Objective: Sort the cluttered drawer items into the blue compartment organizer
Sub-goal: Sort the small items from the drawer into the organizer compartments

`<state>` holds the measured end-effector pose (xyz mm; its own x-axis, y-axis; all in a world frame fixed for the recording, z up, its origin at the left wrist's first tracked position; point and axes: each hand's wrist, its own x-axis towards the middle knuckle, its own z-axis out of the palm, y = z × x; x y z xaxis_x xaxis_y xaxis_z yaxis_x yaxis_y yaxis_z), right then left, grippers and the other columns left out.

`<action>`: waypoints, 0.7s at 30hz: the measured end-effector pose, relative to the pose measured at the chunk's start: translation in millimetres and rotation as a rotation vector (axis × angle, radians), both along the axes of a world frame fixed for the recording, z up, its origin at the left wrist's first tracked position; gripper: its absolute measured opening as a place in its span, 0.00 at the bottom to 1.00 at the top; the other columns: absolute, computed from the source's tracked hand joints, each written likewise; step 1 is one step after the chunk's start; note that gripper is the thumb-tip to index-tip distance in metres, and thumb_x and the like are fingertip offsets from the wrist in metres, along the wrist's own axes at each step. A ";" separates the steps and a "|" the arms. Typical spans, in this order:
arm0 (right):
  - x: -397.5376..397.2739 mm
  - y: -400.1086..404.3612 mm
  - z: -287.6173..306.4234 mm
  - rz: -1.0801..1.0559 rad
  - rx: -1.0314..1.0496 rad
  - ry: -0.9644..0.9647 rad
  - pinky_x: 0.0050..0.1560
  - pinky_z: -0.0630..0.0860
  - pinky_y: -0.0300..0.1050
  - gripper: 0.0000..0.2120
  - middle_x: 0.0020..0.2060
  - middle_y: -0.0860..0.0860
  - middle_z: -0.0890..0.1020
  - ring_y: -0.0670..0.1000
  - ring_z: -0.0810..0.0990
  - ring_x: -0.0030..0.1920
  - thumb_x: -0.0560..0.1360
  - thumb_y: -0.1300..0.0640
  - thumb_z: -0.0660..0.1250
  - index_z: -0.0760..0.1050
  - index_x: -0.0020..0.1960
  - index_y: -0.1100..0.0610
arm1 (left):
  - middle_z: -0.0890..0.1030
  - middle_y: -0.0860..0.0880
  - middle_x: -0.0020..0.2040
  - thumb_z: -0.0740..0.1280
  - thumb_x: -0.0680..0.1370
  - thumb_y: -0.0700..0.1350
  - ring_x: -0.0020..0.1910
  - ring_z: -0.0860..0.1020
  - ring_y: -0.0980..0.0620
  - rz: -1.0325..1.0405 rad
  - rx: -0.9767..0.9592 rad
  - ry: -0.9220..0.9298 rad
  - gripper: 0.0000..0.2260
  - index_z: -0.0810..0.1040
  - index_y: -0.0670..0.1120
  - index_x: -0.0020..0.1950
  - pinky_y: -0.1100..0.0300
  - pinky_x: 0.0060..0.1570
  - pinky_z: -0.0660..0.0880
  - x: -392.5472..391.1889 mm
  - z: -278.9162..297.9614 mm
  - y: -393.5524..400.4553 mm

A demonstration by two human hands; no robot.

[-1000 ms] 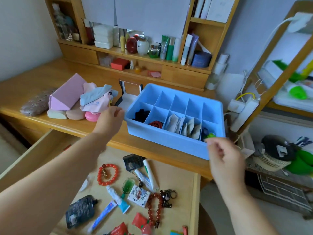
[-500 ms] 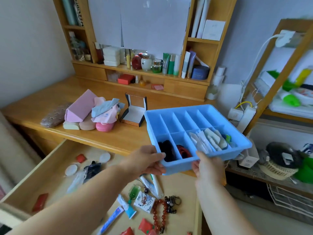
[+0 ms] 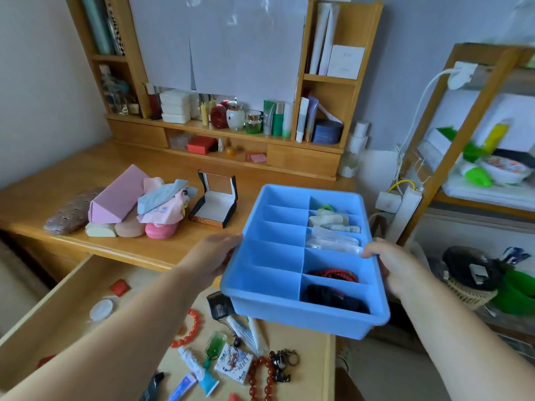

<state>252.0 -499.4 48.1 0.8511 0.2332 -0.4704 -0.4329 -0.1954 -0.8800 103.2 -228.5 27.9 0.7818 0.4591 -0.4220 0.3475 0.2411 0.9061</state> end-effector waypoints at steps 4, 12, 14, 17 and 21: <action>15.5 10.4 -8.0 0.043 0.014 0.067 0.34 0.73 0.48 0.07 0.34 0.58 0.75 0.58 0.75 0.32 0.71 0.67 0.61 0.69 0.38 0.57 | 0.85 0.42 0.47 0.66 0.78 0.46 0.44 0.84 0.47 -0.020 0.021 0.004 0.09 0.79 0.41 0.53 0.54 0.41 0.81 17.4 2.5 4.8; -32.0 10.6 -8.0 -0.067 -0.271 -0.861 0.47 0.73 0.38 0.06 0.44 0.41 0.79 0.41 0.77 0.48 0.73 0.55 0.65 0.76 0.48 0.47 | 0.82 0.44 0.39 0.64 0.79 0.42 0.37 0.82 0.48 0.284 -0.034 -0.025 0.06 0.77 0.43 0.43 0.58 0.32 0.78 33.8 -2.2 -30.5; -66.5 19.8 -13.6 0.135 -0.264 -1.009 0.47 0.69 0.28 0.03 0.41 0.38 0.79 0.37 0.76 0.47 0.74 0.54 0.65 0.77 0.46 0.47 | 0.81 0.43 0.39 0.63 0.79 0.40 0.36 0.81 0.47 0.316 -0.147 -0.075 0.06 0.76 0.42 0.43 0.57 0.33 0.79 37.4 -6.9 -59.8; -94.1 29.6 -27.8 0.282 -0.383 -1.180 0.59 0.71 0.42 0.05 0.38 0.43 0.82 0.43 0.79 0.41 0.75 0.53 0.68 0.80 0.43 0.53 | 0.79 0.41 0.35 0.61 0.79 0.39 0.31 0.80 0.47 0.206 -0.300 -0.122 0.08 0.76 0.39 0.43 0.58 0.29 0.78 35.7 -14.8 -99.4; -99.9 29.1 -31.7 0.306 -0.559 -1.337 0.34 0.75 0.44 0.08 0.34 0.46 0.81 0.49 0.78 0.30 0.68 0.52 0.76 0.80 0.41 0.55 | 0.78 0.42 0.36 0.62 0.79 0.41 0.31 0.80 0.48 0.187 -0.284 -0.129 0.07 0.75 0.39 0.44 0.60 0.29 0.78 34.4 -16.0 -89.4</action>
<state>152.1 -470.4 16.5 0.6675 0.5358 0.5171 0.7382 -0.5671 -0.3653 137.6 -317.9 12.0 0.7503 0.4777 -0.4571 0.1611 0.5384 0.8272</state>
